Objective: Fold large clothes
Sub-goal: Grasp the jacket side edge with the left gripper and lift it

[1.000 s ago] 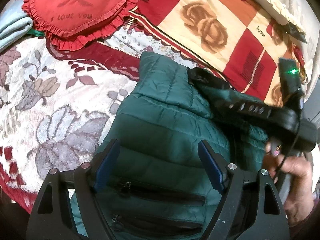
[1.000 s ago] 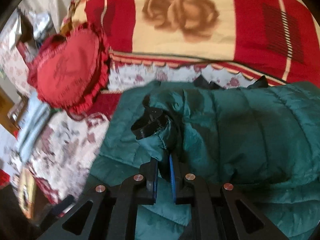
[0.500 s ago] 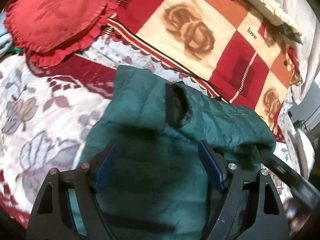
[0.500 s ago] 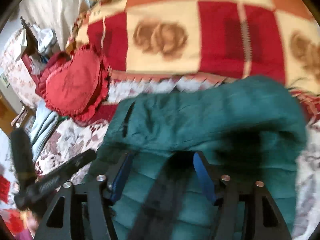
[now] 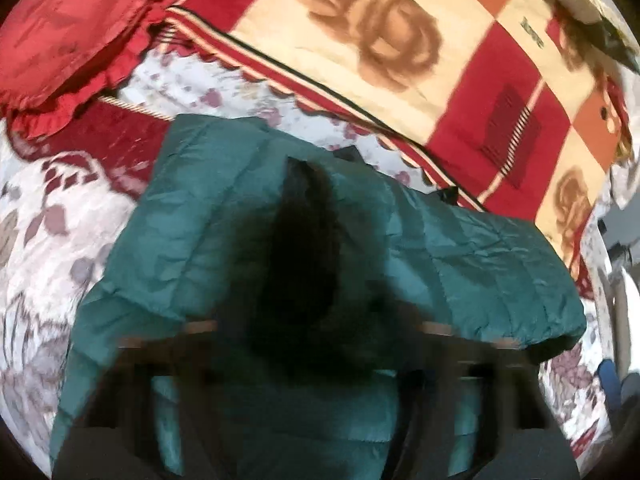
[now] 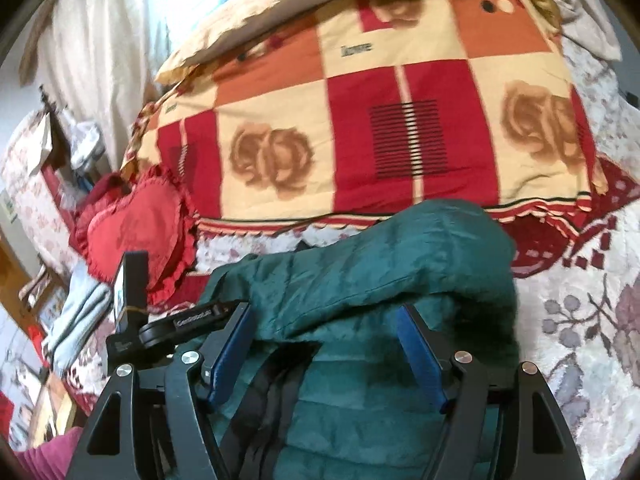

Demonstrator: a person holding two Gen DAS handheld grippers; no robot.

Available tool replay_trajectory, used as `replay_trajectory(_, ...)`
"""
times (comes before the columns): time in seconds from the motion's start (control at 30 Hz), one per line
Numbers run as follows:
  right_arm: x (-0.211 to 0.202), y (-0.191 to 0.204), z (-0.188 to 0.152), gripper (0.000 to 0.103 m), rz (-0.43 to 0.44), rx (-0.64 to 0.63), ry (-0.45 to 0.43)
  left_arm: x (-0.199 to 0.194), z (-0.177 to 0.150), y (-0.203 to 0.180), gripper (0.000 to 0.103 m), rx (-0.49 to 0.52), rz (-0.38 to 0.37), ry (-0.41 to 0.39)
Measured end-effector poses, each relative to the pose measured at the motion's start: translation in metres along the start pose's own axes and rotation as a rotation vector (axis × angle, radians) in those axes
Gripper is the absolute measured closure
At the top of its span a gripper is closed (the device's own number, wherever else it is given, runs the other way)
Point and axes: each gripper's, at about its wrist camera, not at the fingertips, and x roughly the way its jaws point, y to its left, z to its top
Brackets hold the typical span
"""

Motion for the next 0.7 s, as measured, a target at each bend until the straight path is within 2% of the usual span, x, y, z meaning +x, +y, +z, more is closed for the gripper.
replay_trajectory(0.07,-0.003,-0.015,0.006,0.033,-0.039,0.039,-0.015,-0.004,0.007,-0.002,0.082,0.016,-0.004,-0.009)
replay_trajectory(0.2,-0.008,-0.041,0.019,0.033,-0.117,0.098,-0.046,-0.030,0.023,0.006,0.085,0.026,0.001,-0.078)
replay_trajectory(0.27,-0.003,-0.049,0.028,0.033,-0.123,0.118,-0.036,-0.043,0.032,0.019,0.085,0.020,0.019,-0.116)
replay_trajectory(0.37,0.015,-0.051,0.035,0.033,-0.114,0.125,0.011,-0.043,0.038,0.041,0.085,-0.009,0.052,-0.124)
replay_trajectory(0.5,0.048,-0.038,0.037,0.033,-0.128,0.042,0.085,-0.029,0.033,0.064,0.087,-0.044,0.094,-0.093)
replay_trajectory(0.7,0.093,-0.020,0.028,0.034,-0.153,-0.102,0.174,-0.011,0.021,0.065,0.087,-0.014,0.142,-0.081)
